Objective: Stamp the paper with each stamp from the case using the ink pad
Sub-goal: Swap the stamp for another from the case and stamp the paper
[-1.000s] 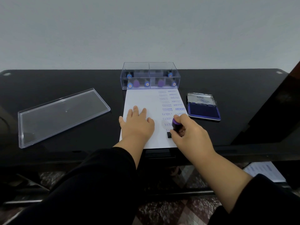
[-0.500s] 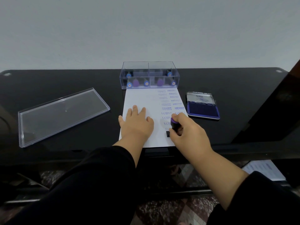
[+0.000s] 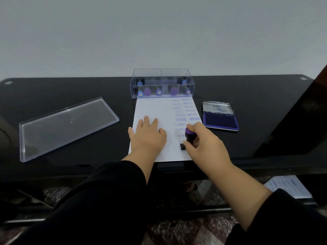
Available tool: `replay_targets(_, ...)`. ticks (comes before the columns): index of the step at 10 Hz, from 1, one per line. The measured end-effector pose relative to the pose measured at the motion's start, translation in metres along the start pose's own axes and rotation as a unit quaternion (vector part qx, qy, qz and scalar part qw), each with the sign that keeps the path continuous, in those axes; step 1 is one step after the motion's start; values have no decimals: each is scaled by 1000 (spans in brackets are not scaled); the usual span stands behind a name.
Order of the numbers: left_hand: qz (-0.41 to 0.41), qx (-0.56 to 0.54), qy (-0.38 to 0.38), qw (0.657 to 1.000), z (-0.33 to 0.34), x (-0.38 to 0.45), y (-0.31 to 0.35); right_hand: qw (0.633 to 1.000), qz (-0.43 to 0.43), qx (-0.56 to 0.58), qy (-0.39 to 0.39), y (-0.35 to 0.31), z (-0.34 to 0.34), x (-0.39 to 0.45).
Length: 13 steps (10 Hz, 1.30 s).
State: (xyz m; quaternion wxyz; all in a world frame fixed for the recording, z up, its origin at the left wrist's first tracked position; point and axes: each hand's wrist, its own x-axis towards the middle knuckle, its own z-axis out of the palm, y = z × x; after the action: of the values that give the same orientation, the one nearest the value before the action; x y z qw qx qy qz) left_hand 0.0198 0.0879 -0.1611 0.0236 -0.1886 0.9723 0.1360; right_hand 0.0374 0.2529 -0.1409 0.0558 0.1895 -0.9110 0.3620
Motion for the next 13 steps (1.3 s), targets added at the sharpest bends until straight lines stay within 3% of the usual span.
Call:
replay_targets(4,3,-1,6,1000,2,0,-2,968,48,204,137,8,-23,12)
replay_targets(11,-6,2,-21,1000,-2,-4,3,964,40,239,114,3,-22,23)
replay_targets(13,-11,81,-50,995,-20,0,8,955,46,270,111,-8,-24,37)
